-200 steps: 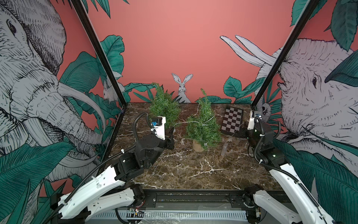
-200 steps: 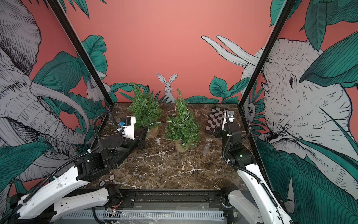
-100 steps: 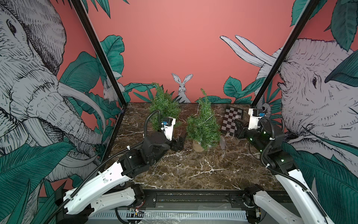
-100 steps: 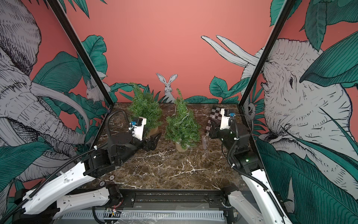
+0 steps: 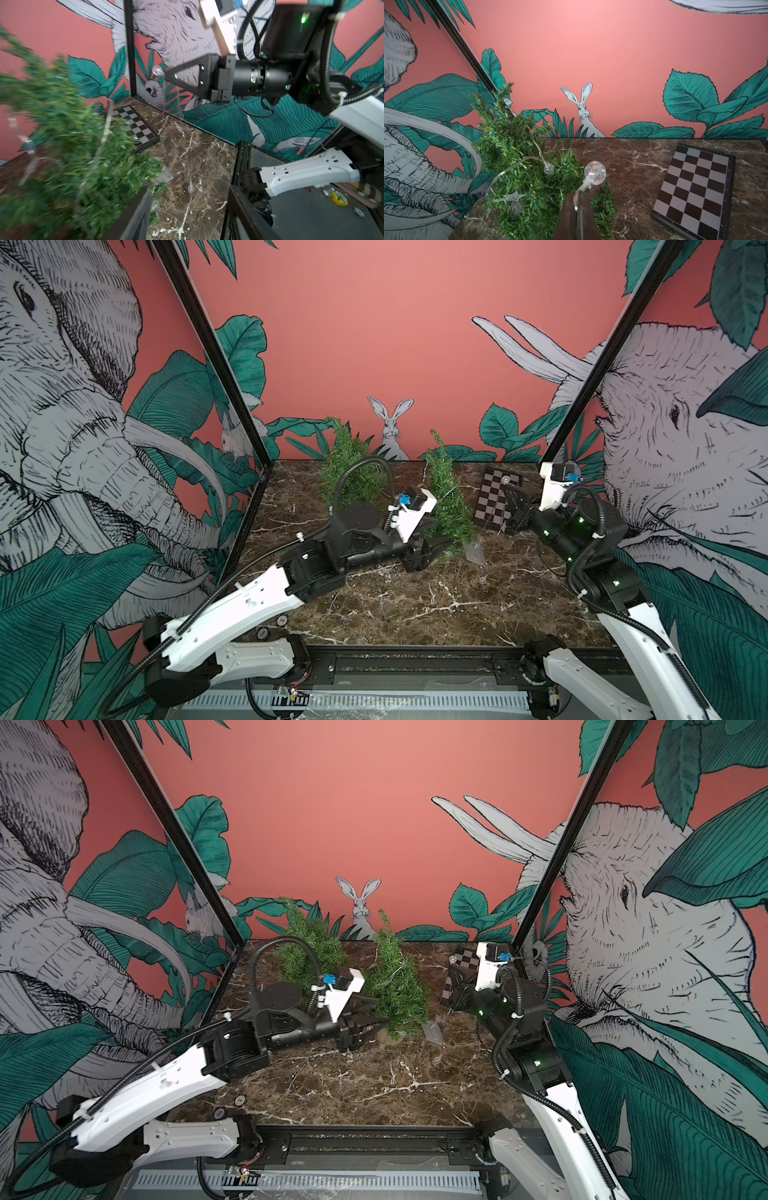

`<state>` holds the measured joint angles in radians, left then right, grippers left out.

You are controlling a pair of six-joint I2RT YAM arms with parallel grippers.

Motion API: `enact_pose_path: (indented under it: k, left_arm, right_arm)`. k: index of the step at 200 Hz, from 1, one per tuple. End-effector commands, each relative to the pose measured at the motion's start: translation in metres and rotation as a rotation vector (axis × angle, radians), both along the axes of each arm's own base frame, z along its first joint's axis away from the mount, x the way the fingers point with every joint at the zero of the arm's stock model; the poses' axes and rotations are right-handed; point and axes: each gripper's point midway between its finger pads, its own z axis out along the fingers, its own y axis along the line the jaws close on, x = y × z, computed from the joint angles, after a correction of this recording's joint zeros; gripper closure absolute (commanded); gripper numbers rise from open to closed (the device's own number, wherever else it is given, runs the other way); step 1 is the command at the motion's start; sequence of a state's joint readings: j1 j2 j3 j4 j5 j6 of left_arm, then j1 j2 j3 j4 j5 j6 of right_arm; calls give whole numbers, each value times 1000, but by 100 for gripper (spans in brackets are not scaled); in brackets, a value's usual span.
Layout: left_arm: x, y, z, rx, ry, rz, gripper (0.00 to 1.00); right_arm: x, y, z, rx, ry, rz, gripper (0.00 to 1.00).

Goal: Wrap string light around the christmas tree
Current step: Wrap the Christmas tree at the center of the board.

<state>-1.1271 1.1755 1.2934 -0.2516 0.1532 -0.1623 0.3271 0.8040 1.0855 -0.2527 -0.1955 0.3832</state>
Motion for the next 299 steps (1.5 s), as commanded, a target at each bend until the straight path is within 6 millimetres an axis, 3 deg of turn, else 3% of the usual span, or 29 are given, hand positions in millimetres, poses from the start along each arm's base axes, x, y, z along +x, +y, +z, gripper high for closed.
enact_pose_path:
  k: [1, 28, 61, 110, 142, 173, 222, 249, 263, 299]
  left_arm:
    - [-2, -16, 20, -30, -62, -37, 39]
    - [32, -33, 8, 24, -37, 114, 37]
    - [44, -63, -1, 57, -49, 101, 35]
    - [73, -92, -23, 132, -55, 183, 36]
    - [71, -114, -32, 122, -31, 126, 37]
    - [84, -117, -36, 125, -46, 184, 41]
    - [59, -137, -30, 38, -18, 14, 38]
    - [59, -140, -29, 22, -18, 6, 43]
    - [56, -143, -28, 20, -22, -15, 52]
    - [61, -132, -30, 62, -52, 27, 49]
  right_arm:
    - [-9, 4, 36, 60, -111, 41, 100]
    - [-18, 5, 46, 91, -159, 62, 100]
    - [-28, 1, 56, 122, -188, 59, 100]
    - [-41, -8, 70, 181, -235, 39, 100]
    - [-47, -7, 75, 206, -248, 58, 100]
    - [-54, -9, 77, 216, -259, 60, 100]
    - [-57, -10, 77, 215, -259, 64, 100]
    - [-59, -9, 80, 225, -266, 72, 100]
    - [-60, -9, 81, 223, -268, 75, 100]
    - [-57, -12, 78, 207, -262, 53, 100]
